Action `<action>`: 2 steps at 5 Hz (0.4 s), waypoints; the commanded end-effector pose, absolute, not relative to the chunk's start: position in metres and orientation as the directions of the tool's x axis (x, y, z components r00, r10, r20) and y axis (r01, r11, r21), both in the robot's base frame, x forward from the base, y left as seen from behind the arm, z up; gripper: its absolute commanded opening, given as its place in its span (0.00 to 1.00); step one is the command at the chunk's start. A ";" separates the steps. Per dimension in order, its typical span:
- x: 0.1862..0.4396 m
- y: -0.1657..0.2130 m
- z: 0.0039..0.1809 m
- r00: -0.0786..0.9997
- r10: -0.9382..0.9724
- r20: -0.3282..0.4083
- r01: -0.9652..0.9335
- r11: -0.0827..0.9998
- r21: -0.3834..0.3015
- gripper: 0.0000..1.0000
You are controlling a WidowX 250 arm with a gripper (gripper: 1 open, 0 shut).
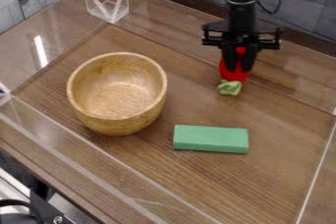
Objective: Move the red fruit to the right
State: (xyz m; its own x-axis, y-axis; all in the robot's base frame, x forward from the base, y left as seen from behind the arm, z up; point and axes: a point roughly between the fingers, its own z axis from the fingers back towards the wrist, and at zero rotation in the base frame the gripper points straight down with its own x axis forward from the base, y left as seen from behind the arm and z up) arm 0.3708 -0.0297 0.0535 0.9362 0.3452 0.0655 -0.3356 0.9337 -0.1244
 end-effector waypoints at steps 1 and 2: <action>0.378 -0.032 0.063 0.903 0.410 0.127 -0.393 0.909 -0.142 1.00; 0.375 -0.027 0.066 0.903 0.409 0.128 -0.392 0.909 -0.138 0.00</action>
